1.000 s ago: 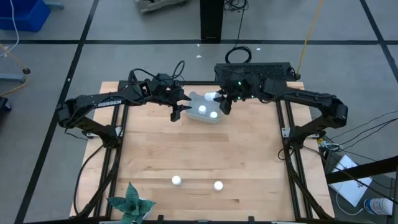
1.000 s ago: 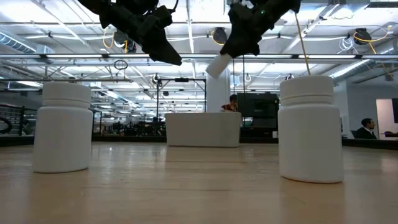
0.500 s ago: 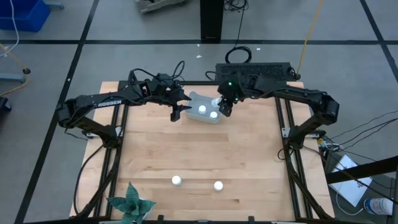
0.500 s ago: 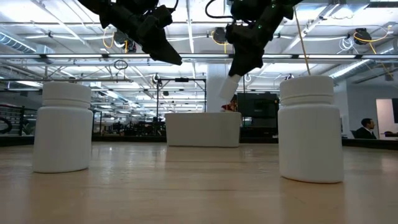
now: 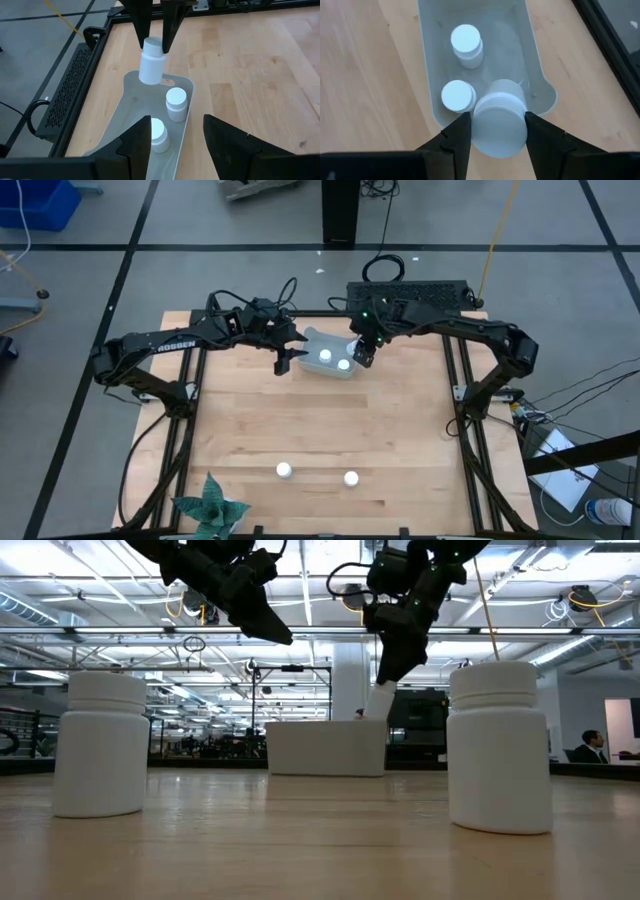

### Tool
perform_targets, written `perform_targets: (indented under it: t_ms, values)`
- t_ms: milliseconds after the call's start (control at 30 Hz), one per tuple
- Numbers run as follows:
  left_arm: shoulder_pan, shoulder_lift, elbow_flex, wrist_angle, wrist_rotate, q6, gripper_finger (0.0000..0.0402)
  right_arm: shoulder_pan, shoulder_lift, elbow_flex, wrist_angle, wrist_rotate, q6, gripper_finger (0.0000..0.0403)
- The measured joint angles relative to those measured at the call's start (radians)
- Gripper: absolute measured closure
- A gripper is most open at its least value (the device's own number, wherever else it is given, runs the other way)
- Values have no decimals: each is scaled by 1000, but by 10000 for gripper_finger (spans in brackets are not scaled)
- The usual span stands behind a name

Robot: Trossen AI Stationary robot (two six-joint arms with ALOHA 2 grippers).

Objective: Pick and place pill bottles into a basket
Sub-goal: Put the white pill bottle into the gray bin

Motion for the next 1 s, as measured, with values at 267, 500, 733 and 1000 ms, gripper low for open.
perform_targets:
  t_ms: [267,500,733,1000]
  values:
    - [0,0,0,0,0,0,218,-5,33,0,12,-1,-8,258]
    - [0,0,0,0,0,1,218,-6,84,0,54,-25,-20,258]
    - [0,0,0,0,0,1,218,-6,132,0,100,-27,-36,258]
    - [0,0,0,0,0,3,218,-25,174,0,94,-27,-50,258]
